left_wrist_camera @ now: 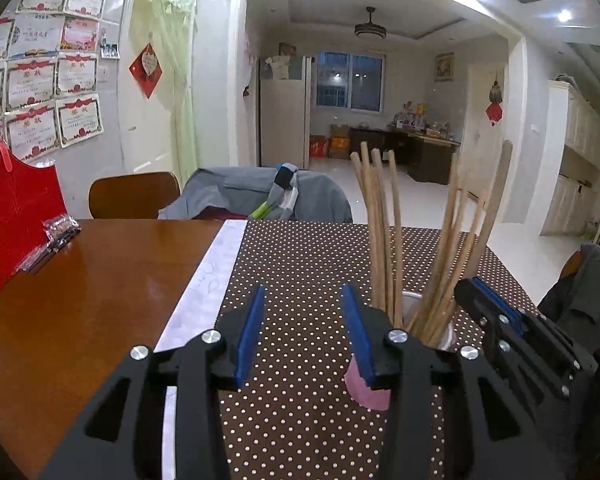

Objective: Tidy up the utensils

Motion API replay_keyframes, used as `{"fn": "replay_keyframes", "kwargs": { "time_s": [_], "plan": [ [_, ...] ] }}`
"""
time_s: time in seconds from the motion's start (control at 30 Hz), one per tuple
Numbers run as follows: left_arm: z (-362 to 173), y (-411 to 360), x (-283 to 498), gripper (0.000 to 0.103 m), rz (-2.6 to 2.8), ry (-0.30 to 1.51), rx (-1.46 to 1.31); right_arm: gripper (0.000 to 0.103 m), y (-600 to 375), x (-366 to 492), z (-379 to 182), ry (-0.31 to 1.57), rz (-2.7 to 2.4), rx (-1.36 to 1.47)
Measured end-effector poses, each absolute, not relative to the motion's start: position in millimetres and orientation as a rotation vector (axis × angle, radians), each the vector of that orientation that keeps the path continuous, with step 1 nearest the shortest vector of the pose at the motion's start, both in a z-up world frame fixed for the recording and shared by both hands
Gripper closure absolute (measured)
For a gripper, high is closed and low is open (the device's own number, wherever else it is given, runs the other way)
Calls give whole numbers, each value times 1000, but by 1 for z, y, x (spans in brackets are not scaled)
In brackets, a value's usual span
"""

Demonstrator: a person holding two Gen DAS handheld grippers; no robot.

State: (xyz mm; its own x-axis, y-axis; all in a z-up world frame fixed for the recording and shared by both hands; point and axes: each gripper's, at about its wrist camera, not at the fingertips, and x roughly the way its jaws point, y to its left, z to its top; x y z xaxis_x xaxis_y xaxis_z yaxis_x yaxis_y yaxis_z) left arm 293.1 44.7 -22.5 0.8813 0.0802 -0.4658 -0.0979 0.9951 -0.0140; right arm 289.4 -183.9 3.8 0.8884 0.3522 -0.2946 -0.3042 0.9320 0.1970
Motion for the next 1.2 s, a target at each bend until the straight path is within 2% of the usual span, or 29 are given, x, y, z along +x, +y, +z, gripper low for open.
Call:
{"fn": "replay_keyframes", "kwargs": {
  "time_s": [0.03, 0.07, 0.1, 0.17, 0.43, 0.47, 0.53, 0.73, 0.97, 1.1, 1.2],
  "plan": [
    [-22, 44, 290, 62, 91, 479, -34, 94, -184, 288, 5, 334, 340, 147],
    [-21, 44, 286, 62, 91, 476, -32, 88, -185, 285, 7, 331, 333, 143],
    [-21, 44, 283, 62, 93, 475, -32, 73, -185, 283, 10, 331, 326, 139],
    [-20, 44, 274, 62, 85, 475, -39, 55, -188, 278, 13, 327, 319, 144],
    [-9, 40, 239, 61, 69, 442, -22, 55, -197, 247, 25, 319, 303, 138],
    [-7, 39, 233, 60, 66, 434, -23, 55, -199, 242, 26, 318, 301, 141],
    [-3, 38, 223, 51, 59, 421, -26, 55, -202, 231, 30, 314, 294, 144],
    [7, 31, 186, 46, 25, 363, -25, 53, -212, 195, 38, 302, 268, 115],
    [18, 18, 137, 46, -15, 273, -11, 35, -220, 143, 52, 251, 262, 84],
    [26, 14, 108, 36, -21, 220, -8, 29, -224, 116, 58, 216, 252, 72],
    [29, 11, 89, 35, 0, 176, 12, 26, -226, 99, 61, 196, 237, 69]
  ]
}}
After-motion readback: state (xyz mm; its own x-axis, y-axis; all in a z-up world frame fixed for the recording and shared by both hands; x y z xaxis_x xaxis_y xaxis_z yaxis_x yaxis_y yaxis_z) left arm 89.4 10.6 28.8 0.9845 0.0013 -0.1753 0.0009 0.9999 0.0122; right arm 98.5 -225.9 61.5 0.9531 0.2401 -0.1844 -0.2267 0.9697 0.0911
